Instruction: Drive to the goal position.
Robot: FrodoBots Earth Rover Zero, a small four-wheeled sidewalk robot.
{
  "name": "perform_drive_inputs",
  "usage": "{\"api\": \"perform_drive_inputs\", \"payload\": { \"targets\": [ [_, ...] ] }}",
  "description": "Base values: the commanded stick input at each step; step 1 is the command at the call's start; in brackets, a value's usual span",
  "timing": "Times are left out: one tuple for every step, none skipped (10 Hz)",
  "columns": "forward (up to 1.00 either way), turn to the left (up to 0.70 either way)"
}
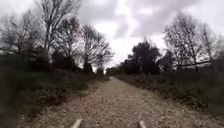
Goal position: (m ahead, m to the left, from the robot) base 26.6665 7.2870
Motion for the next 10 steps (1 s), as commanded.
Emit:
{"api": "perform_drive_inputs", "payload": {
  "targets": [
    [0.7,0.0],
    [0.7,0.0],
    [0.7,-0.13],
    [0.7,-0.33],
    [0.7,-0.23],
    [0.7,0.0],
    [0.7,0.0],
    [0.7,0.0],
    [0.7,0.0],
    [0.7,0.0]
  ]
}}
